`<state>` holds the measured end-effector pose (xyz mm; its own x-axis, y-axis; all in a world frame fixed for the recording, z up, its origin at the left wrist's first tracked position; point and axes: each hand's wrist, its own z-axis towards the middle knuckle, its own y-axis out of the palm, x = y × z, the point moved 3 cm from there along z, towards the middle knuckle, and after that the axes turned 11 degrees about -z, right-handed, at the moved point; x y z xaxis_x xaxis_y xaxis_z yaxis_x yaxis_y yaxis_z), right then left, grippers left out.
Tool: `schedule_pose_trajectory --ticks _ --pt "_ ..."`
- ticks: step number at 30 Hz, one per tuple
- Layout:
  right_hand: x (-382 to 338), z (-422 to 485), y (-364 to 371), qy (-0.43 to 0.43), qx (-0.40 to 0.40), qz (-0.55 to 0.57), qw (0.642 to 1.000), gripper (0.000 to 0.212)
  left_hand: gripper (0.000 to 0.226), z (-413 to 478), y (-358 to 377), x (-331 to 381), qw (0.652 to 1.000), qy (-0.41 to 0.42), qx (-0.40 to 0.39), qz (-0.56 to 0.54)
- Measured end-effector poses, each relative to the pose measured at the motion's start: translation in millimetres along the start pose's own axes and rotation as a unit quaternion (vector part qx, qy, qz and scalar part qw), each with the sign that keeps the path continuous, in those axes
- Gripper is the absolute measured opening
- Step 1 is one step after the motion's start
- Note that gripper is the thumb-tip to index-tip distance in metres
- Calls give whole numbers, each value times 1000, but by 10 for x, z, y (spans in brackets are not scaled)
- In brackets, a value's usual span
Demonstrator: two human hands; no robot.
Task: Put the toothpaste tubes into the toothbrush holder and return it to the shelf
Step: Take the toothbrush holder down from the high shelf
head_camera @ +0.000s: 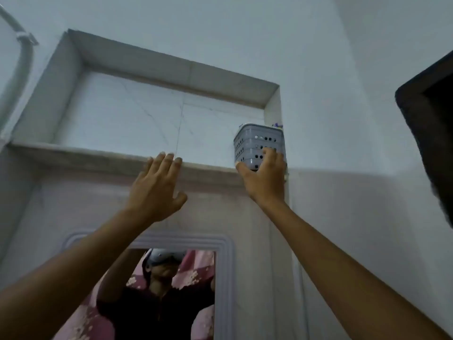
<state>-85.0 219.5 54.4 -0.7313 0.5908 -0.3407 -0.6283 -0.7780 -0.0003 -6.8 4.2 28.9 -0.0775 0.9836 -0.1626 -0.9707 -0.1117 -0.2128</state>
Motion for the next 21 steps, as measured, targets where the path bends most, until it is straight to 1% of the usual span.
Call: schedule_pose_trajectory --ticks 3,4,7,11,14,16,21 --pt "77 246 119 54 -15 -26 998 92 79 52 57 -60 999 8 22 33" --pt "82 310 158 77 -27 -35 996 98 79 43 80 -65 999 1 19 41" --pt "119 475 298 127 -24 -52 990 110 81 61 118 -42 999 -11 31 33" --pt "121 584 363 178 -17 -46 983 114 80 84 120 5 999 -29 30 26" --pt "99 637 359 215 -54 -41 974 121 82 84 120 16 999 -33 23 28" --pt "78 642 327 231 -70 -27 970 121 83 81 98 11 999 -35 20 24" --pt "24 580 232 220 -46 60 973 118 88 64 57 26 999 -38 -7 21"
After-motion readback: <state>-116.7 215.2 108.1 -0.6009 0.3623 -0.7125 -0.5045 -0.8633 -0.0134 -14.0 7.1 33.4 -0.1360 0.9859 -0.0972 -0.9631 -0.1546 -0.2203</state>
